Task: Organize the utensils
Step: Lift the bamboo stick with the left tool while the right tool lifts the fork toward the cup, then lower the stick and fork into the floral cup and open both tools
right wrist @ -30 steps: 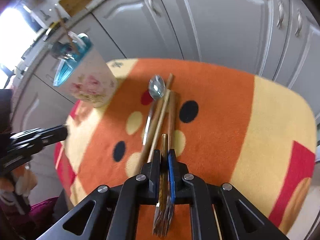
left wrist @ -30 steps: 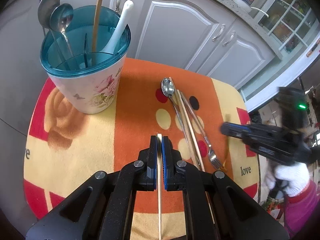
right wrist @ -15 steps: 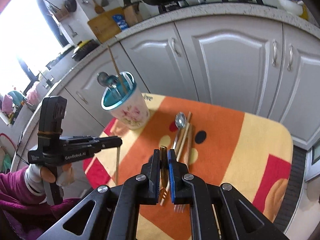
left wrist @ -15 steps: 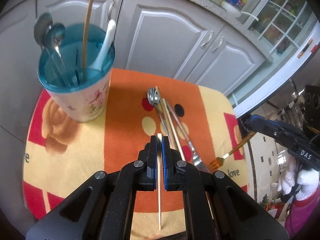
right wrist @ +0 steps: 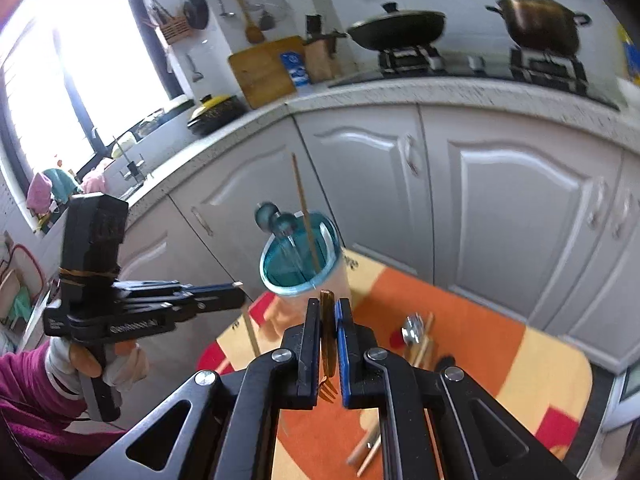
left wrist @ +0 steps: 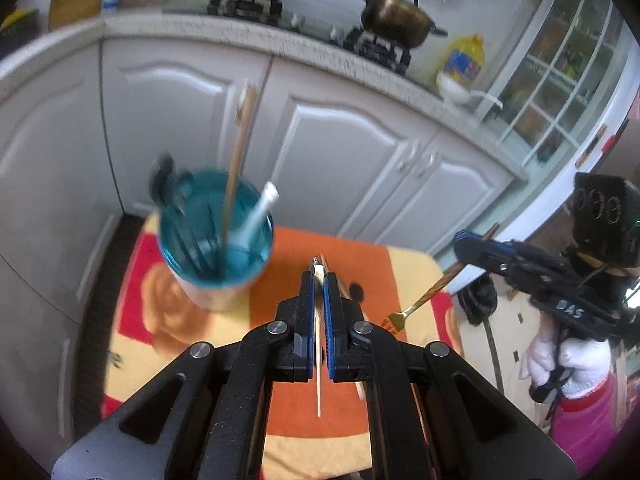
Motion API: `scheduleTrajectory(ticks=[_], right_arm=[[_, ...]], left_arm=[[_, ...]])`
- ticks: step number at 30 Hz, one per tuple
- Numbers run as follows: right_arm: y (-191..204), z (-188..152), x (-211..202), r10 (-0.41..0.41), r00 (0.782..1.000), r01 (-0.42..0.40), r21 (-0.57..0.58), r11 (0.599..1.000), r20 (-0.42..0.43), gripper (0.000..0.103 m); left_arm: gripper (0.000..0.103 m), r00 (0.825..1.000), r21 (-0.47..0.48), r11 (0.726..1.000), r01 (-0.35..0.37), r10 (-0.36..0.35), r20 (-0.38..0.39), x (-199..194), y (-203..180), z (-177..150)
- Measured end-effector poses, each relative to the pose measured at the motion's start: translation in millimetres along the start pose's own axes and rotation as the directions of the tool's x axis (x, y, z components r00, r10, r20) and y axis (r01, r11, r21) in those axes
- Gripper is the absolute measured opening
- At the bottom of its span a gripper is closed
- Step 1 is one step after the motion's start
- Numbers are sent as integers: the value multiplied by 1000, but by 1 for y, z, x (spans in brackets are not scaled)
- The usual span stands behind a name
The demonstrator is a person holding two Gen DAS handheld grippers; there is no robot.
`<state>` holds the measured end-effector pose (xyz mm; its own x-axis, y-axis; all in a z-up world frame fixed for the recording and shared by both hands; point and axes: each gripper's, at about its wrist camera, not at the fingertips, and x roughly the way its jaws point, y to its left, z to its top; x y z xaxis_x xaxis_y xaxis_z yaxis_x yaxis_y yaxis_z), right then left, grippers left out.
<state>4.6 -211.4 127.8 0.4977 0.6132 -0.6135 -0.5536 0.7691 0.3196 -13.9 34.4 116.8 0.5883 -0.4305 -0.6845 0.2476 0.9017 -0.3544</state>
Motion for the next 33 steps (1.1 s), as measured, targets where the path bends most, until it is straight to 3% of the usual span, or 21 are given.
scheduleTrajectory(ticks=[4, 10, 15, 22, 33], right_arm=[[13, 25, 12, 17, 1000, -17, -35, 999, 11, 7], [29, 57, 43, 30, 1000, -30, -66, 997, 6, 7], [39, 74, 74, 13, 1000, -14, -86, 996, -10, 7], [28, 86, 112, -11, 1000, 9, -73, 997, -28, 7], [10, 80, 157, -26, 997, 23, -48, 999, -72, 7]], left_arm=[[3, 996, 8, 999, -37, 37, 78, -29, 8, 25], [3, 968, -8, 992, -126, 124, 220, -59, 27, 70], [3, 942, -32, 981, -193, 194, 274, -55, 45, 97], [3, 917, -49, 962, -267, 270, 295, -26, 62, 106], [3, 936, -62, 960, -274, 281, 211, 24, 79, 95]])
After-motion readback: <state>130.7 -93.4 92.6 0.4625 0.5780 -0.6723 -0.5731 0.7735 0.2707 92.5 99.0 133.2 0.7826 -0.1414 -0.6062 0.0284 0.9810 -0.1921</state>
